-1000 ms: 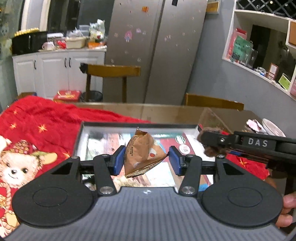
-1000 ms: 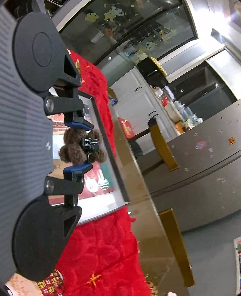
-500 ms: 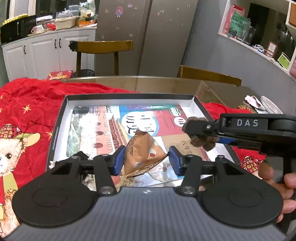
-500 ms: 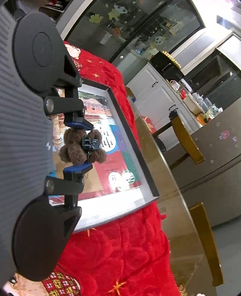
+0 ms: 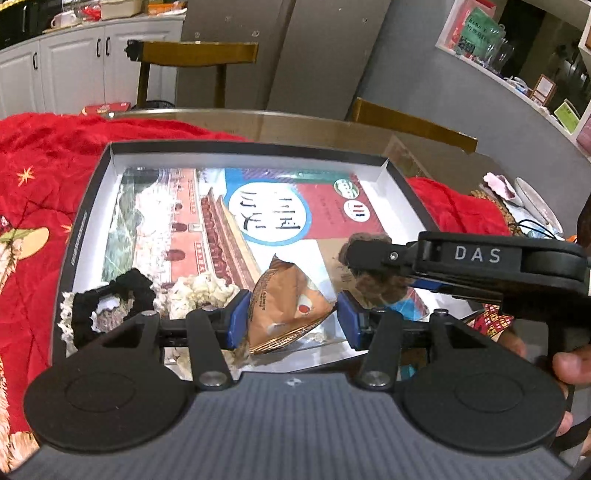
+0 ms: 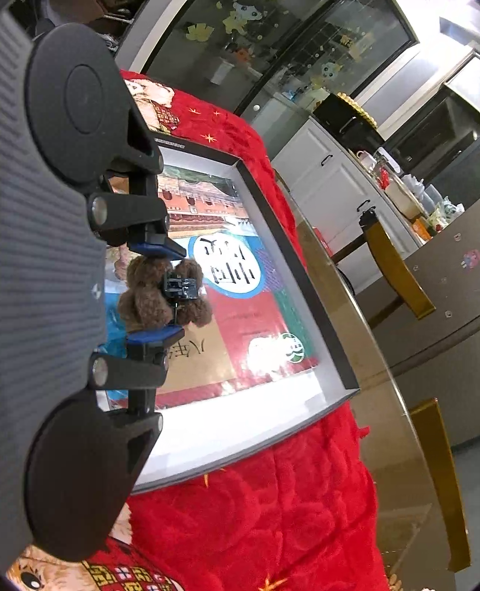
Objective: Organize objects
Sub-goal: 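Lower the paper packet and pom-pom clip into the box and open both grippers, then lift both grippers out of the box and pull back toward the loose items, then grasp the blue knitted scrunchie with the left gripper while the right grasps a brown pom-pom clip, then lift the blue scrunchie and pom-pom clip and carry both over the box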
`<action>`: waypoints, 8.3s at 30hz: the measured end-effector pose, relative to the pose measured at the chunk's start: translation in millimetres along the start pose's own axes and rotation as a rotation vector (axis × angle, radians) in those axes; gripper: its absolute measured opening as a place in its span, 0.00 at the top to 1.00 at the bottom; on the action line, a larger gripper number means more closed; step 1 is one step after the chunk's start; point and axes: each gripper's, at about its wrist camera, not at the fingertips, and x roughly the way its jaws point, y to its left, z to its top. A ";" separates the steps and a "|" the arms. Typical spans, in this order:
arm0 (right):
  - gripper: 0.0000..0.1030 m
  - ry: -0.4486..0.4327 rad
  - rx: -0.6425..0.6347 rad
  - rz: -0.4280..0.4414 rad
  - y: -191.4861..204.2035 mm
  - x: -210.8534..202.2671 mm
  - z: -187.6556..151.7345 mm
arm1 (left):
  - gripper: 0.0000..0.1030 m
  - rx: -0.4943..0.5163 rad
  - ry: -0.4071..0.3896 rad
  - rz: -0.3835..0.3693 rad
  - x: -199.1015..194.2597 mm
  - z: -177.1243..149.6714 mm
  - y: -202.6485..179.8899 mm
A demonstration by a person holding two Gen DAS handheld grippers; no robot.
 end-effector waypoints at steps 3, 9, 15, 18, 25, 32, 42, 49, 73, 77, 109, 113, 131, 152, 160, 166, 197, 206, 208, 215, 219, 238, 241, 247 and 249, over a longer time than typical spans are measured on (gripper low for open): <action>0.58 0.025 -0.001 0.017 0.9 2.8 -1.3 | 0.45 0.001 0.010 -0.003 2.3 0.2 2.3; 0.58 0.051 -0.008 0.034 5.5 6.8 -5.5 | 0.45 0.059 0.032 0.066 1.5 -0.2 -5.6; 0.58 0.066 -0.002 0.038 4.3 8.7 -6.0 | 0.45 0.062 0.034 0.074 3.9 -2.5 -8.2; 0.58 0.068 -0.005 0.034 3.9 9.6 -6.1 | 0.45 0.037 0.036 0.067 4.2 -2.1 -3.9; 0.58 0.071 -0.009 0.034 2.5 10.7 -5.7 | 0.45 0.018 0.040 0.061 8.2 -1.0 -1.5; 0.57 0.075 -0.014 0.037 2.7 10.6 -5.6 | 0.45 0.012 0.059 0.040 12.8 -1.8 -0.1; 0.55 0.076 -0.030 0.033 5.0 11.5 -6.4 | 0.44 0.022 0.060 0.047 13.8 -2.7 -2.4; 0.48 0.081 -0.029 0.031 5.3 11.0 -6.0 | 0.42 0.008 0.081 0.034 14.6 -0.7 0.7; 0.33 -0.029 -0.077 0.121 32.5 -48.2 4.3 | 0.38 0.040 -0.048 0.013 -47.4 13.0 -9.7; 0.32 -0.069 -0.101 0.163 41.9 -72.9 6.1 | 0.38 0.051 -0.113 0.010 -76.5 16.0 -11.0; 0.21 -0.446 -0.030 0.094 15.7 -199.0 -73.2 | 0.28 0.184 -0.481 0.151 -257.8 -98.3 -23.1; 0.21 -0.498 -0.041 0.010 7.3 -199.1 -83.1 | 0.28 0.137 -0.455 0.141 -254.5 -113.2 -18.3; 0.21 -0.472 -0.117 -0.112 -18.1 -143.4 -119.1 | 0.28 0.014 -0.303 0.168 -154.8 -153.9 10.1; 0.20 -0.334 -0.107 -0.136 -40.6 -98.2 -131.2 | 0.28 -0.019 -0.254 0.304 -84.0 -159.1 32.3; 0.21 -0.317 -0.106 -0.135 -42.8 -93.3 -130.3 | 0.34 -0.019 -0.271 0.312 -84.6 -162.0 29.4; 0.21 -0.319 -0.097 -0.126 -44.0 -93.5 -129.4 | 0.58 0.020 -0.273 0.353 -83.8 -164.7 21.2; 0.65 -0.326 -0.144 -0.223 -36.2 -86.9 -131.3 | 0.69 -0.083 -0.358 0.515 -97.5 -170.2 24.9; 0.70 -0.338 -0.141 -0.216 -37.3 -88.0 -131.5 | 0.69 -0.085 -0.358 0.527 -96.8 -169.8 24.9; 0.70 -0.344 -0.140 -0.217 -37.5 -89.1 -131.6 | 0.69 -0.082 -0.356 0.528 -96.3 -169.6 24.3; 0.70 -0.368 -0.133 -0.201 -38.8 -92.9 -132.7 | 0.69 -0.076 -0.371 0.533 -97.7 -171.0 22.7; 0.70 -0.405 -0.145 -0.179 -37.3 -98.4 -135.5 | 0.69 -0.072 -0.369 0.535 -97.1 -170.0 22.3; 0.70 -0.343 -0.058 -0.056 -37.2 -101.8 -132.0 | 0.69 -0.099 -0.356 0.490 -109.3 -172.1 26.1; 0.70 -0.339 -0.060 -0.044 -32.9 -103.3 -129.8 | 0.69 -0.087 -0.374 0.457 -117.8 -172.7 22.9; 0.70 -0.320 -0.031 0.015 -27.2 -106.7 -116.4 | 0.69 -0.053 -0.415 0.440 -136.2 -171.3 12.8; 0.70 -0.316 -0.030 0.035 -22.8 -108.8 -111.5 | 0.69 -0.048 -0.423 0.434 -141.9 -169.0 10.5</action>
